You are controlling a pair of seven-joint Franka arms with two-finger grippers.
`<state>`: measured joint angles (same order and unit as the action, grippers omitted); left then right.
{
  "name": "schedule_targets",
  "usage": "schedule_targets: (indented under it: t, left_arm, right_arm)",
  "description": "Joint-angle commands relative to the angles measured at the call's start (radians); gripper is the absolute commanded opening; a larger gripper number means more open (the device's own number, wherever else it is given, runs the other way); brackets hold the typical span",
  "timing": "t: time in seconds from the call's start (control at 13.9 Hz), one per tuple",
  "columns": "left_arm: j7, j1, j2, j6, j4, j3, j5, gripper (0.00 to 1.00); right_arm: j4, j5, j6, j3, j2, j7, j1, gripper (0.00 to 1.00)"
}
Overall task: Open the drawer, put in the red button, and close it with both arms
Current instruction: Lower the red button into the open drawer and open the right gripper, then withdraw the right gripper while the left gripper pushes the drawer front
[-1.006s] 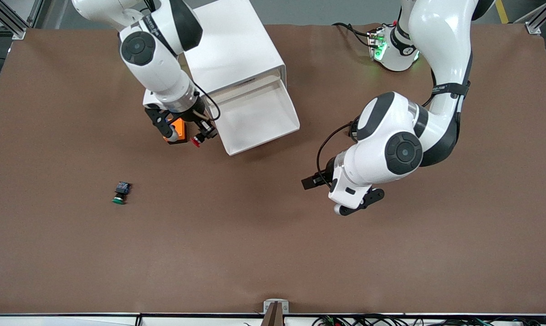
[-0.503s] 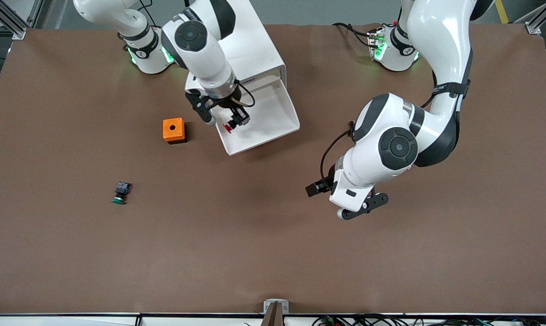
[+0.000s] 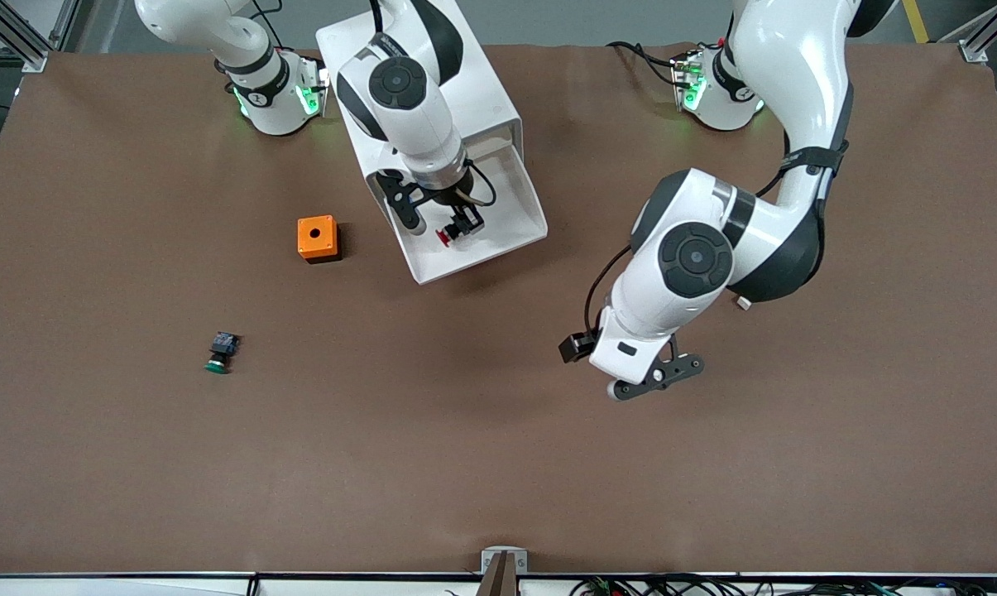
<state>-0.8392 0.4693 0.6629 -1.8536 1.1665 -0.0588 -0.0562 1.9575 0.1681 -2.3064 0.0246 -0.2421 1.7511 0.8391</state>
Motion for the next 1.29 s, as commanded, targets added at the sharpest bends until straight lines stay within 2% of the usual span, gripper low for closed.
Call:
schedule_targets:
  t: [0.0,0.43,0.72,0.79,0.86,1.22]
  left_arm:
    - [-0.122,0.022,-0.006,-0.018,0.012,-0.003,0.041,1.00]
    - [-0.271,0.058,0.000,-0.012,0.025,-0.006,0.049,1.00]
    - [-0.285,0.068,0.012,-0.013,0.028,-0.006,0.049,1.00]
    - [-0.284,0.075,0.012,-0.012,0.031,-0.009,0.041,1.00]
    - [-0.284,0.077,0.014,-0.012,0.031,-0.018,0.035,1.00]
    - [-0.284,0.088,0.014,-0.010,0.033,-0.021,0.035,1.00]
  right_arm:
    - [-0.055,0.001,0.013,0.014,-0.049,0.025,0.021,0.00]
    - [-0.058,0.002,0.016,0.014,-0.074,0.062,0.052,0.00]
    - [-0.086,0.005,0.019,0.014,-0.078,0.091,0.063,0.00]
    - [-0.091,0.005,0.027,0.014,-0.078,0.093,0.063,0.12]
    - [-0.104,0.005,0.053,0.014,-0.080,0.094,0.063,0.99]
    - [-0.202,0.002,0.188,0.021,-0.089,0.047,0.025,1.00]
